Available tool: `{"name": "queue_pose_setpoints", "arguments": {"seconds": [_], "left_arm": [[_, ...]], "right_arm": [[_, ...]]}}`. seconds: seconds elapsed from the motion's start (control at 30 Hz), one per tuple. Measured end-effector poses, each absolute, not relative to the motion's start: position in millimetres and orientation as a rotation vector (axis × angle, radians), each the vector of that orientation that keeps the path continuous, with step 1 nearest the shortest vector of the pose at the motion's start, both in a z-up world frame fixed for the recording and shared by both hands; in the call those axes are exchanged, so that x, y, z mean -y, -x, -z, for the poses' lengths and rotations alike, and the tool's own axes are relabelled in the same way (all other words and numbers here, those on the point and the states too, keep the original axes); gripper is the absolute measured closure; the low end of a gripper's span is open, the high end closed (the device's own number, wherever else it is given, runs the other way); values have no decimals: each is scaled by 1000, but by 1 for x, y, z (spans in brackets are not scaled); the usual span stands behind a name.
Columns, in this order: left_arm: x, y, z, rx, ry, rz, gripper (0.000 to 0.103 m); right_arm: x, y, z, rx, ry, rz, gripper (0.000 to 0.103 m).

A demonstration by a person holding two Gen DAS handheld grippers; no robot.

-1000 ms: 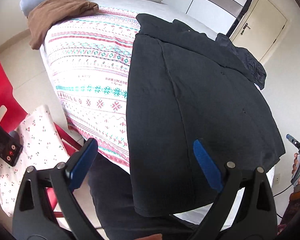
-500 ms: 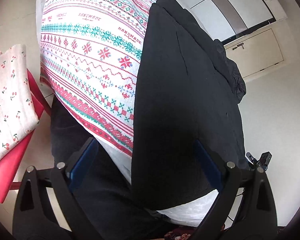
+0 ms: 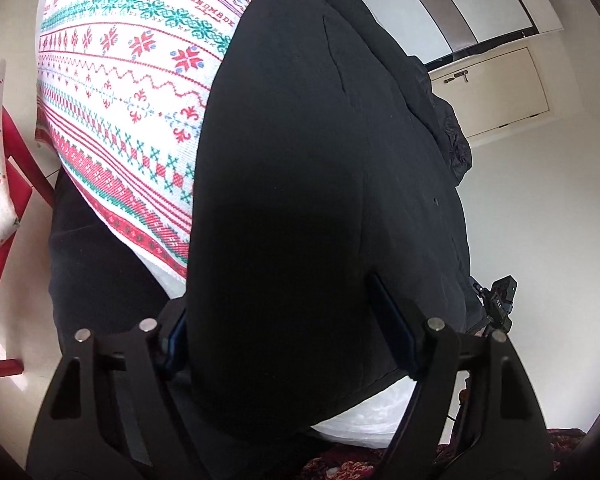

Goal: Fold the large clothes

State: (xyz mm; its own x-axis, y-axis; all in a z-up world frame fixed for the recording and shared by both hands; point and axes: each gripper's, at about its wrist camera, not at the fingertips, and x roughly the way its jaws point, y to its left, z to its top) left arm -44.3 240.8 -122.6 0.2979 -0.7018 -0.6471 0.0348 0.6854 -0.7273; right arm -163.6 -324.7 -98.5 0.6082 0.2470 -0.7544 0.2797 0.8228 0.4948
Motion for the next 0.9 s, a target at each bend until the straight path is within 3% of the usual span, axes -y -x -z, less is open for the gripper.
{"name": "queue_pose_setpoints", "arguments": {"seconds": [0.1, 0.2, 0.27, 0.43, 0.67, 0.9], "left_arm": [[-236, 47, 114, -1173, 660, 521, 41], [-236, 48, 100, -1157, 649, 494, 61], [-234, 52, 88, -1132, 619, 478, 70], [-226, 55, 66, -1066, 590, 473, 85], [-223, 53, 30, -984, 603, 485, 91], [-218, 58, -13, -901, 566, 493, 94]], "right_arm": [[325, 166, 98, -924, -635, 37, 22], [330, 173, 96, -901, -670, 55, 42], [330, 178, 91, -876, -677, 59, 61], [320, 186, 68, -807, -628, 66, 86], [313, 192, 31, -703, -602, 63, 95], [304, 206, -21, -586, -533, 62, 98]]}}
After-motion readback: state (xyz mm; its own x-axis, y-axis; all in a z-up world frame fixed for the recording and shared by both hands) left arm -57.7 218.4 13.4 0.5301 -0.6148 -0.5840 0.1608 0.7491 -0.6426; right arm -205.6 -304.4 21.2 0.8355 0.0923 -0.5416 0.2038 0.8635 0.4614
